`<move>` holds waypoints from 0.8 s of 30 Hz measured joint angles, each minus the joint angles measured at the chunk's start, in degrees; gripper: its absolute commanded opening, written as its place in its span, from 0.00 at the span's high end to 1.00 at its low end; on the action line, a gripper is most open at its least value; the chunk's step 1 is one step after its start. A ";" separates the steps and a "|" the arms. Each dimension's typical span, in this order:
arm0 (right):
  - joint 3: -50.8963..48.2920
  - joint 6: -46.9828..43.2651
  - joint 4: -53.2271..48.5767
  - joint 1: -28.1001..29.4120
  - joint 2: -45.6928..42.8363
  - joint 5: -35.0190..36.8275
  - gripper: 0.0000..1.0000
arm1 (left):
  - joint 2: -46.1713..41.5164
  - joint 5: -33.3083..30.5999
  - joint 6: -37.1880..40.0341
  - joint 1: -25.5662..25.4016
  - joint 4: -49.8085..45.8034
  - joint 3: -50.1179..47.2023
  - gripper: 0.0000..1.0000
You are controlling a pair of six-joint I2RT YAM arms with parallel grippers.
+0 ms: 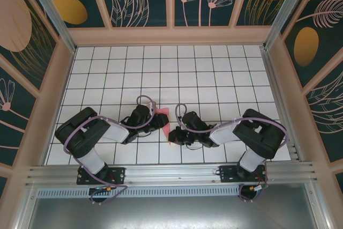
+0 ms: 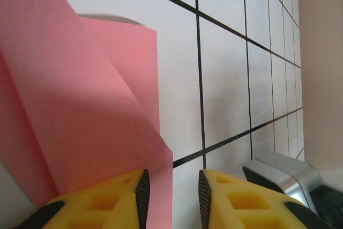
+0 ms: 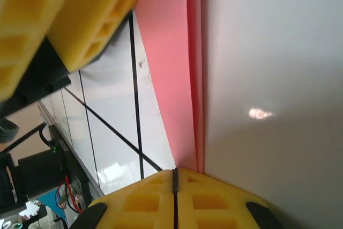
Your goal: Fold a paper plane with a square sheet of paper (pick it up from the middle)
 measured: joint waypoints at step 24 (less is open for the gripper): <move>5.20 0.61 -10.43 1.51 -9.25 6.95 0.94 | -0.28 -0.63 -3.32 0.00 0.87 -0.66 0.67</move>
